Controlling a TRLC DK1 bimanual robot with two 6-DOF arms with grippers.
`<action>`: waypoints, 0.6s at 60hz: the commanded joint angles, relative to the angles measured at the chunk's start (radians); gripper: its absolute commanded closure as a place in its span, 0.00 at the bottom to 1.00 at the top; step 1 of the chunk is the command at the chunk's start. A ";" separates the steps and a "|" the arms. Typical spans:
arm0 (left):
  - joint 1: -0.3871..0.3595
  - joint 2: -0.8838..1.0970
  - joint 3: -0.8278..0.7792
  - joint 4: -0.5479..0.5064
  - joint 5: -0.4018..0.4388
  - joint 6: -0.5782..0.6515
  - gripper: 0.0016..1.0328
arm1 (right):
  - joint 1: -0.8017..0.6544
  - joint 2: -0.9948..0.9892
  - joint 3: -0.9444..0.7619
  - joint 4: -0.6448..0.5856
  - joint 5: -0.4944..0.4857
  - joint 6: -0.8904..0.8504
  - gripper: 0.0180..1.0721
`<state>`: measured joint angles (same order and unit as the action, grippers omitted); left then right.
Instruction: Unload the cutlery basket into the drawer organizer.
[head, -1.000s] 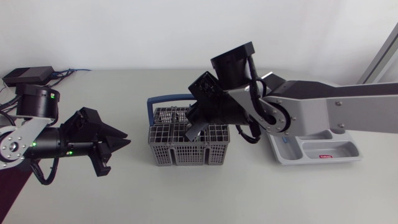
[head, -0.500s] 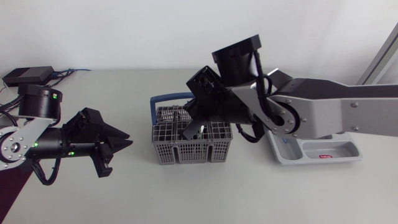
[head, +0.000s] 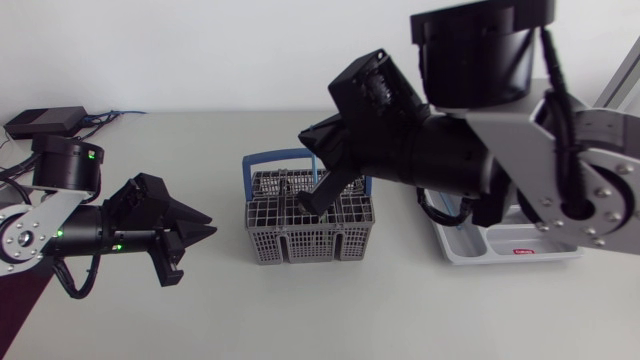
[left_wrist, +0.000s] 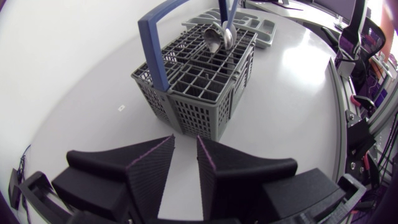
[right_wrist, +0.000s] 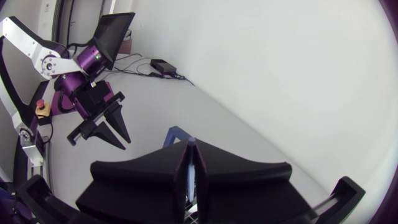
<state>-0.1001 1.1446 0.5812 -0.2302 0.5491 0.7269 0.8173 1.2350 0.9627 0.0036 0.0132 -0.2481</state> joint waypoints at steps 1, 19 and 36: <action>-0.009 -0.023 -0.024 -0.003 0.008 -0.021 0.57 | 0.014 -0.058 -0.022 -0.013 0.010 -0.014 0.94; -0.020 -0.074 -0.011 -0.040 0.006 -0.037 0.57 | -0.010 -0.244 0.054 -0.209 0.002 0.010 0.94; -0.087 -0.129 0.003 -0.084 -0.003 -0.072 0.57 | -0.454 -0.293 0.154 -0.518 -0.282 0.003 0.94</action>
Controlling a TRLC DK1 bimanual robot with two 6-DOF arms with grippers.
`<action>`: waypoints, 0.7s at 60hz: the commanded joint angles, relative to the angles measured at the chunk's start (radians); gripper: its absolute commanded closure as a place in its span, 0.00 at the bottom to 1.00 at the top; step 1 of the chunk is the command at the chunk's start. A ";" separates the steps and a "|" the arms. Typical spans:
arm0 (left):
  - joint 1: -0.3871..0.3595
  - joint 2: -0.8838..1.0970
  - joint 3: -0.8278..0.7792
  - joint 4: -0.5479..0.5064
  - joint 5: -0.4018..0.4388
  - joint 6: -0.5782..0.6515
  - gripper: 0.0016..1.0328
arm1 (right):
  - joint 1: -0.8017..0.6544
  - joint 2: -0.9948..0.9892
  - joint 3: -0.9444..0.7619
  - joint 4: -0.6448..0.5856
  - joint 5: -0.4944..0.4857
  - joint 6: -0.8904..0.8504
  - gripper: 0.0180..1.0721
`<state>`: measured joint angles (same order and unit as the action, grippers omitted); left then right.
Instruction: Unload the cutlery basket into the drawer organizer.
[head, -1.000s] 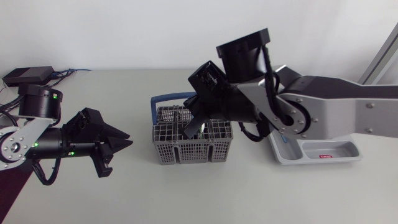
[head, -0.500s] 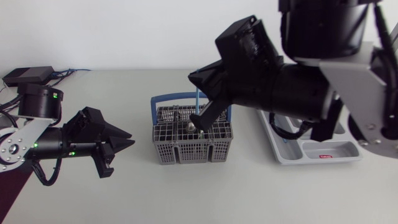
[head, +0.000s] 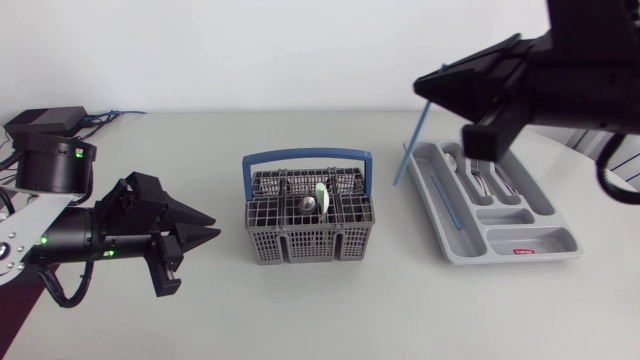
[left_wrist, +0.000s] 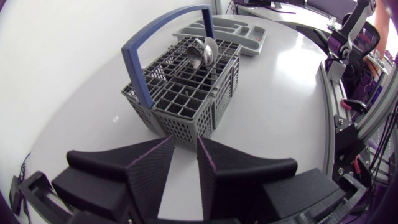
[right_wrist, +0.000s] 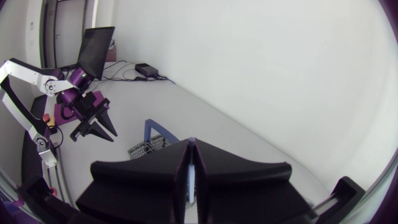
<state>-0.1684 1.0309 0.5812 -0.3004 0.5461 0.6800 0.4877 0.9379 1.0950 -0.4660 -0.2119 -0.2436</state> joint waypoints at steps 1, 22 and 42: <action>-0.023 -0.015 0.006 -0.019 -0.002 -0.025 0.57 | -0.158 0.010 0.022 -0.057 -0.078 -0.010 0.94; -0.086 -0.009 0.089 -0.095 -0.034 -0.042 0.57 | -0.531 0.276 0.048 -0.138 -0.234 -0.120 0.94; -0.114 0.040 0.152 -0.141 -0.034 -0.056 0.57 | -0.581 0.625 0.204 -0.191 -0.190 -0.108 0.94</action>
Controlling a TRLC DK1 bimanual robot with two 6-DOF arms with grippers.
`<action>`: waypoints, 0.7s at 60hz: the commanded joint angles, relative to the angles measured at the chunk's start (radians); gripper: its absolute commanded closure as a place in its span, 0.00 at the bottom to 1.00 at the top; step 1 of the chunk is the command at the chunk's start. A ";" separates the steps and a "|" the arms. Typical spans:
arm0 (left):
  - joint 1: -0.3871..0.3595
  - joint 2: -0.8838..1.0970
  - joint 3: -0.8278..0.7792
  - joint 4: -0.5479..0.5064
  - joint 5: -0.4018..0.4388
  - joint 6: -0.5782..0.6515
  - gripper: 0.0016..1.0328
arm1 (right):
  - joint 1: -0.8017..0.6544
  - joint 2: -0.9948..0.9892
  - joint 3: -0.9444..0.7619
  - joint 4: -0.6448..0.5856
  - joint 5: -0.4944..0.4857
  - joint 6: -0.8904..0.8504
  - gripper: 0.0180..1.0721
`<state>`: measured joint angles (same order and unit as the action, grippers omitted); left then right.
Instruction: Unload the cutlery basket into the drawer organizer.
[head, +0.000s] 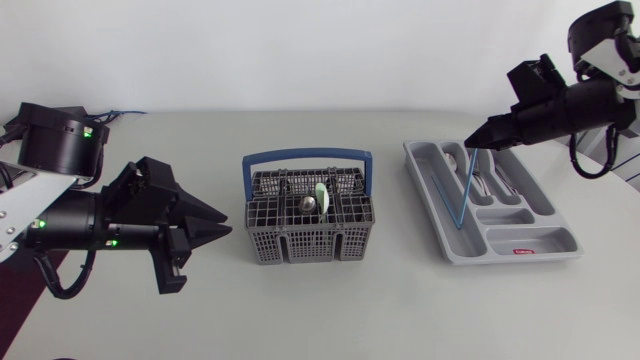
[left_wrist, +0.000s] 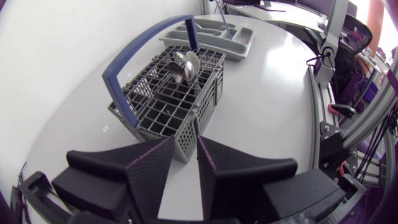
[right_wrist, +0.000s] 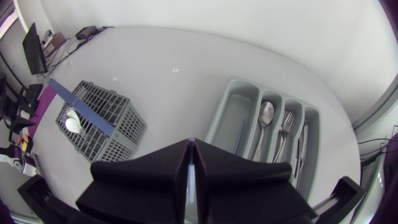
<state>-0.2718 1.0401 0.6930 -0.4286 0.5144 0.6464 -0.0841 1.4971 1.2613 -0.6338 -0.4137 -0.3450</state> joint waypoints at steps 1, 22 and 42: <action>-0.012 0.034 0.043 -0.013 -0.002 -0.024 0.57 | -0.009 0.083 0.046 -0.023 0.015 -0.005 0.94; -0.060 0.133 0.109 -0.013 -0.002 -0.050 0.57 | 0.012 0.402 0.214 -0.037 0.059 0.031 0.94; -0.093 0.256 0.241 -0.056 -0.002 -0.102 0.57 | 0.035 0.614 0.372 -0.040 0.073 0.052 0.72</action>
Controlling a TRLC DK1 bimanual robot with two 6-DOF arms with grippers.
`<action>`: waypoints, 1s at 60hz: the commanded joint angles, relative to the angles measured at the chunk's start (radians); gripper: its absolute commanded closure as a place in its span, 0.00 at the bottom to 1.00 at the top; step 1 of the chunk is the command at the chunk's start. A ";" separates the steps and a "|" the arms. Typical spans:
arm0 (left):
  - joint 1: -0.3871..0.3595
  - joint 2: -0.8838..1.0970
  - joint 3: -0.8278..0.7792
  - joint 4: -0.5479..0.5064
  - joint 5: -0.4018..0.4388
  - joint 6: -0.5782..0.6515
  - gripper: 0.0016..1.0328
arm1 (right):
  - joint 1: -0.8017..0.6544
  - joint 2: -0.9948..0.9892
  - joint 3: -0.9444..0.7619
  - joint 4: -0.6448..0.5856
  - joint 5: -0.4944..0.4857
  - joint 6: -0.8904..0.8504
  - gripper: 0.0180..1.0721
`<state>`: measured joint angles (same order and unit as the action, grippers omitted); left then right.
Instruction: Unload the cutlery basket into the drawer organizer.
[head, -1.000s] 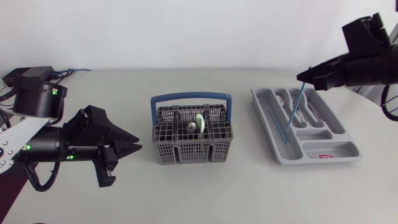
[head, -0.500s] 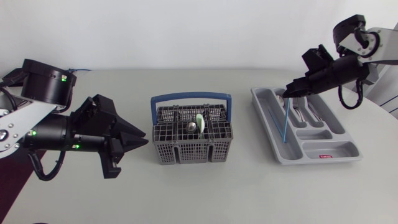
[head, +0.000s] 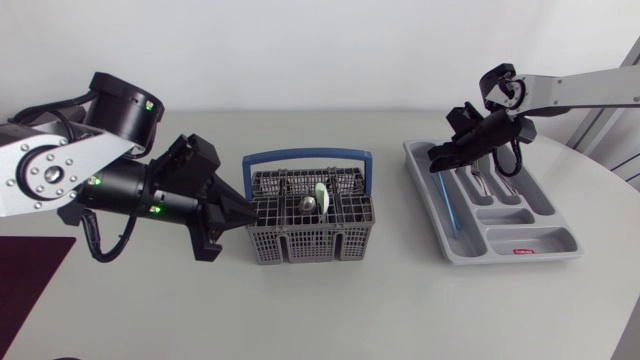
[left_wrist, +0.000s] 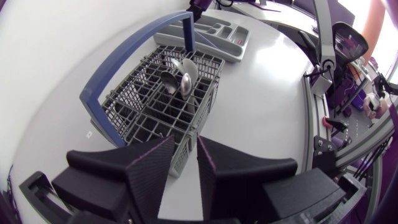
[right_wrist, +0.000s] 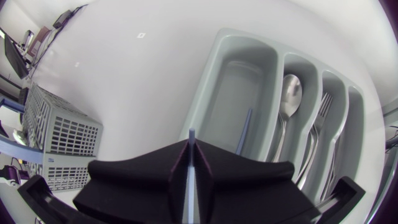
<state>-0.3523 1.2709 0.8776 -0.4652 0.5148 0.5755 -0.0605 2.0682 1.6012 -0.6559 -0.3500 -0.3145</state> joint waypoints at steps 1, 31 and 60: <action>-0.014 0.028 0.064 -0.023 -0.002 -0.032 0.57 | 0.011 0.046 0.039 -0.017 0.011 0.022 0.70; -0.062 0.128 0.127 -0.032 0.036 -0.006 0.57 | -0.005 -0.164 -0.164 0.104 -0.047 -0.029 0.07; -0.080 0.309 0.253 -0.012 0.074 0.126 0.57 | -0.012 -0.447 -0.701 0.447 -0.196 -0.298 0.07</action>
<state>-0.4156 1.5581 1.0775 -0.4644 0.5694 0.6559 -0.0628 1.6527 0.9455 -0.2268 -0.5255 -0.5537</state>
